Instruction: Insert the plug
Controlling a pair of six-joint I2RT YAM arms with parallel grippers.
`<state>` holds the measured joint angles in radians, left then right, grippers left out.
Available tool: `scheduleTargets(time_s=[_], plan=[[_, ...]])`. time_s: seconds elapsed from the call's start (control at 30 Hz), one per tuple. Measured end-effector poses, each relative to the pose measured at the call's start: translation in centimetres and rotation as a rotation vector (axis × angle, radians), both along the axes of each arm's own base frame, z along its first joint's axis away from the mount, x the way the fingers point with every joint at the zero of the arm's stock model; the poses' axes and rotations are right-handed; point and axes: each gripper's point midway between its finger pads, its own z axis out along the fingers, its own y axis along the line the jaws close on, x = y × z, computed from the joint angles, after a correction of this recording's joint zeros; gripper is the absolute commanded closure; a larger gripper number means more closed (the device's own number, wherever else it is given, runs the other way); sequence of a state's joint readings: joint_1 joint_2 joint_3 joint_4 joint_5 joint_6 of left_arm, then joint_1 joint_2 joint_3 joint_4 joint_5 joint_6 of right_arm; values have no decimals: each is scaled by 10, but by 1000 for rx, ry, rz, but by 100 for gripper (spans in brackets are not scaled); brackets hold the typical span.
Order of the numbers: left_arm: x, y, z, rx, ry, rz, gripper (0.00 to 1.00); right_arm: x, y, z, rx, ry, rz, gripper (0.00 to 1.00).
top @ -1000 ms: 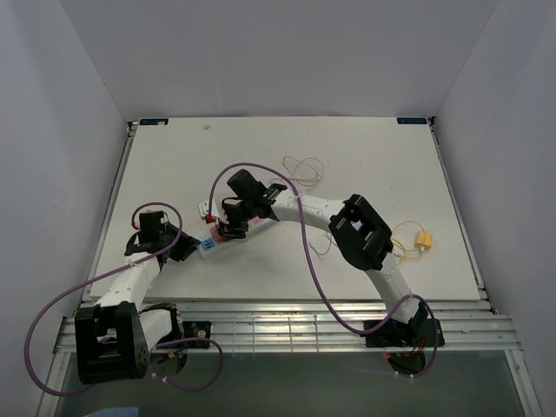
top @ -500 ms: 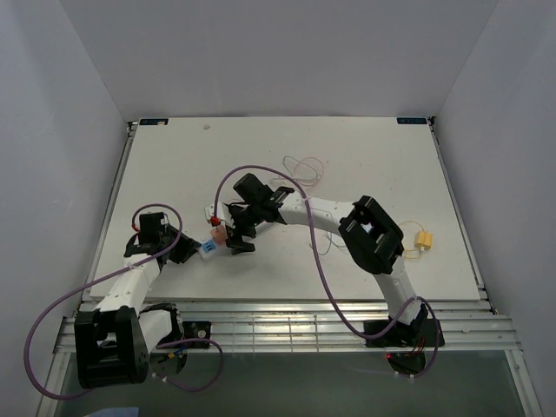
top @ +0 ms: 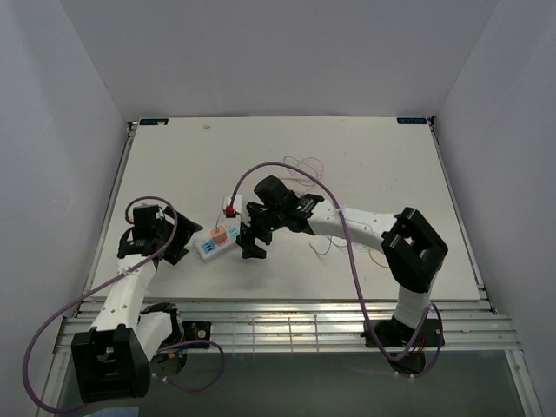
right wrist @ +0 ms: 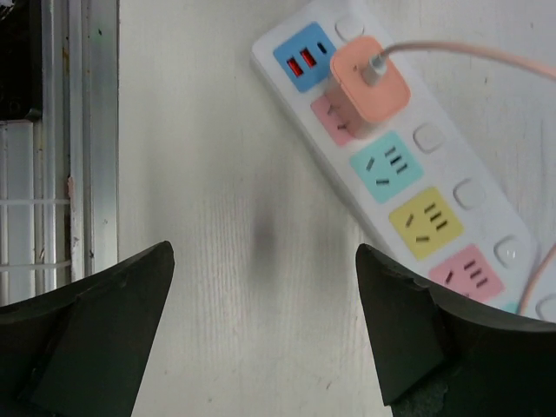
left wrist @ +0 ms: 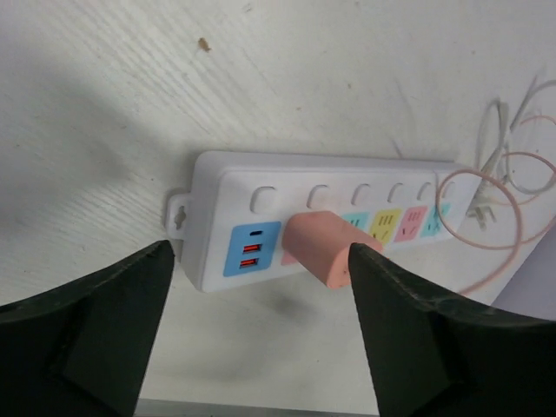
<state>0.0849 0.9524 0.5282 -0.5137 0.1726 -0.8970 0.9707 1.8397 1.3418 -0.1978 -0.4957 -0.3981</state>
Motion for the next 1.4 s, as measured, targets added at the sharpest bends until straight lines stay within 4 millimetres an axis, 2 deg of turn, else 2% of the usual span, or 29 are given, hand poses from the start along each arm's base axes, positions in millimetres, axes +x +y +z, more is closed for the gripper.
scheduleTargets(time_s=[0.07,0.13,0.3,0.37,0.43,0.5,0.6,0.7,0.73,0.8,0.93,1.0,1.07,1.1,1.13,1.17,1.23,1.3,1.4], plan=[[6,1,20,4,-45,0,2,-1,-16,6,-17,0,-77,10],[11,1,42,11,-97,-3,2,0,-31,21,-10,-12,-163,10],[28,-2,117,36,-268,-60,2,8,-71,89,117,-63,-426,10],[36,-7,147,44,-340,-109,2,12,-93,121,199,-82,-544,10],[47,-17,177,64,-404,-182,2,17,-119,144,273,-79,-659,10],[61,-40,199,92,-449,-280,2,26,-151,159,336,-73,-778,10],[82,-108,213,141,-467,-487,2,40,-200,164,398,-71,-949,10],[107,-177,207,192,-449,-660,2,45,-236,161,421,-74,-1075,10],[117,-197,196,217,-428,-707,2,44,-242,160,426,-77,-1097,10],[137,-226,166,279,-368,-766,2,41,-252,159,435,-82,-1129,10],[171,-252,89,413,-202,-826,2,37,-266,153,428,-93,-1174,10],[177,-255,52,472,-108,-846,2,38,-271,152,422,-99,-1192,10],[182,-255,23,530,-39,-853,2,38,-273,151,422,-103,-1201,10],[182,-254,16,548,-18,-855,3,38,-274,150,421,-105,-1206,10],[182,-252,9,566,2,-854,12,38,-276,147,416,-107,-1213,10],[181,-249,4,580,22,-851,37,39,-278,145,411,-108,-1219,10],[179,-245,2,598,40,-843,73,39,-280,141,402,-111,-1231,10],[180,-243,5,614,42,-836,100,39,-283,136,388,-114,-1245,10],[182,-242,10,621,33,-821,100,39,-287,131,372,-117,-1261,10]])
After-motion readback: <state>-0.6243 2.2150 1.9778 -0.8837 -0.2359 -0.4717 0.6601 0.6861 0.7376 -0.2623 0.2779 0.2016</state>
